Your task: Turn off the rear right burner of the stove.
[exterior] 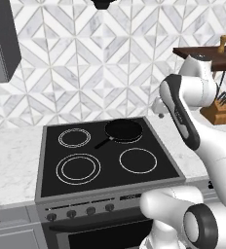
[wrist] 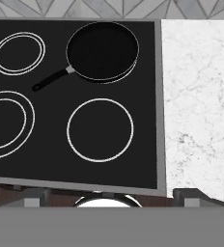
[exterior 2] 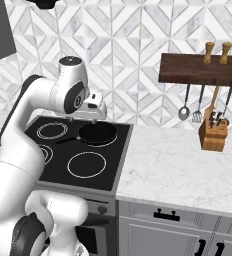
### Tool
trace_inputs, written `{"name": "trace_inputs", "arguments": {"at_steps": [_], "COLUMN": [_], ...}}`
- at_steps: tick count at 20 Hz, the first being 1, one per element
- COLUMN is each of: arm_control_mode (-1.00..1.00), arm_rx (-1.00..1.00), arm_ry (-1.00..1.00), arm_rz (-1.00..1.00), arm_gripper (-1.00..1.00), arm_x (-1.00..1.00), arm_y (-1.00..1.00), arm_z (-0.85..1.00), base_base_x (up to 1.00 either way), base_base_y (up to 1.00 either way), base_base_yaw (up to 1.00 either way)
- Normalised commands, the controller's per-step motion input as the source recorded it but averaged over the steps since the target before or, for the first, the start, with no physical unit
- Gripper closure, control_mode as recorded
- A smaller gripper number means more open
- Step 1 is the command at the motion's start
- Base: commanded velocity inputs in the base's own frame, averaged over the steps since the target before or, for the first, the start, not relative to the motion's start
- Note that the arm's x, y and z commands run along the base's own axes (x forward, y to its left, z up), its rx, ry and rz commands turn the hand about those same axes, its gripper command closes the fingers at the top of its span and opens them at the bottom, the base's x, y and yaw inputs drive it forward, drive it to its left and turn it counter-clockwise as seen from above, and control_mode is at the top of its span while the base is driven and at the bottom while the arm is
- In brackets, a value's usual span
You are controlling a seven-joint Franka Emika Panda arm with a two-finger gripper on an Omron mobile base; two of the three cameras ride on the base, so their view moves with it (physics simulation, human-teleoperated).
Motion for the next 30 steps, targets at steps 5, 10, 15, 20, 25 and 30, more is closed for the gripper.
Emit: {"name": "trace_inputs", "arguments": {"at_steps": [5, 10, 15, 20, 25, 30], "arm_control_mode": [-1.0, -1.0, -1.0, -1.0, -1.0, -1.0], "arm_rx": [-0.11, -0.61, -0.63, -0.6, -0.58, -0.59], "arm_ry": [-0.09, -0.04, 0.0, -0.04, -0.05, -0.12], "arm_rz": [0.11, 0.41, 0.43, 0.42, 0.41, 0.41], "arm_gripper": [-1.0, -1.0, -1.0, -1.0, -1.0, -1.0], "arm_x": [-0.42, -1.0, -1.0, -0.98, -0.81, -0.43], "arm_y": [0.25, 1.0, 1.0, 1.0, 1.0, 0.95], "arm_z": [-0.04, -0.57, -0.9, -1.0, -1.0, -1.0], "base_base_x": [0.0, 0.0, 0.0, 0.0, 0.0, 0.0], "base_base_y": [0.0, 0.0, 0.0, 0.0, 0.0, 0.0], "base_base_yaw": [0.0, 0.0, 0.0, 0.0, 0.0, 0.0]}}
